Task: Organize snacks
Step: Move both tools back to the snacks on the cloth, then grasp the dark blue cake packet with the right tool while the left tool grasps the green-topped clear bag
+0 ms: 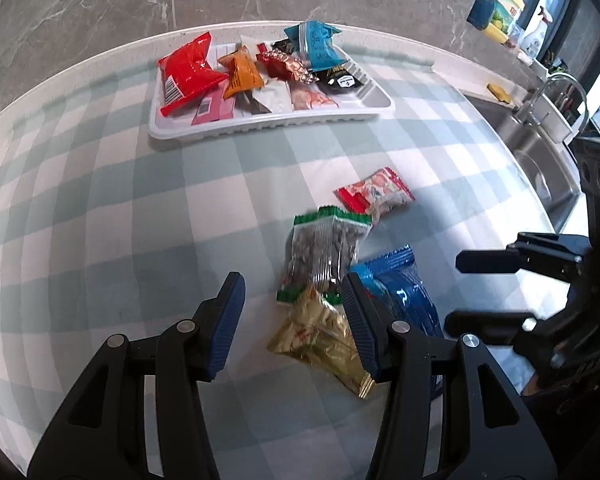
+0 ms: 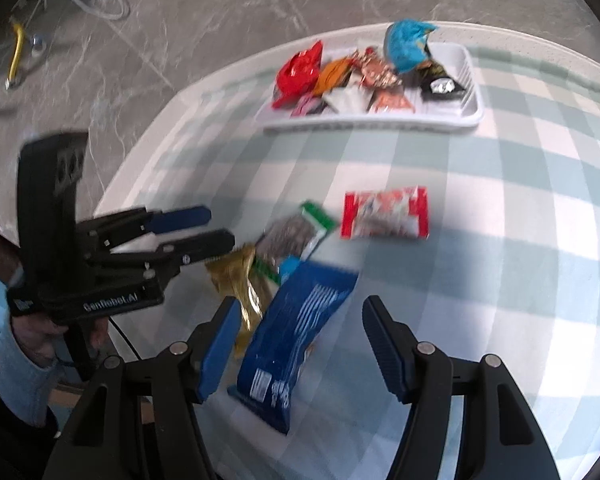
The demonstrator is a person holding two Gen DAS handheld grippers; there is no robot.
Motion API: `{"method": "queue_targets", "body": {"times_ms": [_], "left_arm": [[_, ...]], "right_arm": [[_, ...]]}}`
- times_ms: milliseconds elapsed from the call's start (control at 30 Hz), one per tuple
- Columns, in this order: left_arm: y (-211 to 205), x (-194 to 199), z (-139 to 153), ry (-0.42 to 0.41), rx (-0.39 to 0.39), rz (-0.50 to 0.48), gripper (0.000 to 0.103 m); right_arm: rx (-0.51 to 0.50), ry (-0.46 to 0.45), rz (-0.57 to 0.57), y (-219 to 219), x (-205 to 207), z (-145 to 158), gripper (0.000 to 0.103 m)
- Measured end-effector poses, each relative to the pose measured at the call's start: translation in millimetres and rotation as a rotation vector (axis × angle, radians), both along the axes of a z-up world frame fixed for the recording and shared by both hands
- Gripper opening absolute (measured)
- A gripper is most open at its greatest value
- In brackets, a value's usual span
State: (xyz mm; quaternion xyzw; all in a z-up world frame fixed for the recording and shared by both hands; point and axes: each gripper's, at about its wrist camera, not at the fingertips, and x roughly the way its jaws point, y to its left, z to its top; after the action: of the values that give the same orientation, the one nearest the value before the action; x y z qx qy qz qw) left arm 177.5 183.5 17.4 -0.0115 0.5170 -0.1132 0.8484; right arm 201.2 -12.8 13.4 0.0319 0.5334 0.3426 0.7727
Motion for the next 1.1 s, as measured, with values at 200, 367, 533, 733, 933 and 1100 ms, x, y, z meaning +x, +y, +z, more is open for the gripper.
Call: {"method": "queue_targets", "body": {"times_ms": [200, 367, 533, 733, 933, 1100], "left_arm": [[0.5, -3.9, -1.3, 0.003, 0.003, 0.001, 0.048], [0.7, -3.8, -3.4, 0.007, 0.006, -0.004, 0.048], [-1.1, 0.5, -8.6, 0.014, 0.014, -0.02, 0.048], [-7.9, 11.4, -13.3, 0.018, 0.017, -0.045, 0.049], [-20.6, 26.5, -22.3, 0.032, 0.026, -0.087, 0.049], [-31.0, 39.7, -34.6, 0.055, 0.039, -0.112, 0.049]], "right_arm": [[-0.048, -0.005, 0.035, 12.8, -15.6, -11.2, 0.066], [-0.084, -0.014, 0.059, 25.2, -23.0, -18.7, 0.066], [-0.135, -0.034, 0.082, 32.9, -27.4, -25.2, 0.06], [-0.181, -0.033, 0.06, 27.2, -29.1, -35.3, 0.044], [-0.192, -0.028, -0.001, 4.9, -22.6, -35.4, 0.042], [-0.198, -0.028, -0.028, -8.3, -18.3, -33.9, 0.042]]}}
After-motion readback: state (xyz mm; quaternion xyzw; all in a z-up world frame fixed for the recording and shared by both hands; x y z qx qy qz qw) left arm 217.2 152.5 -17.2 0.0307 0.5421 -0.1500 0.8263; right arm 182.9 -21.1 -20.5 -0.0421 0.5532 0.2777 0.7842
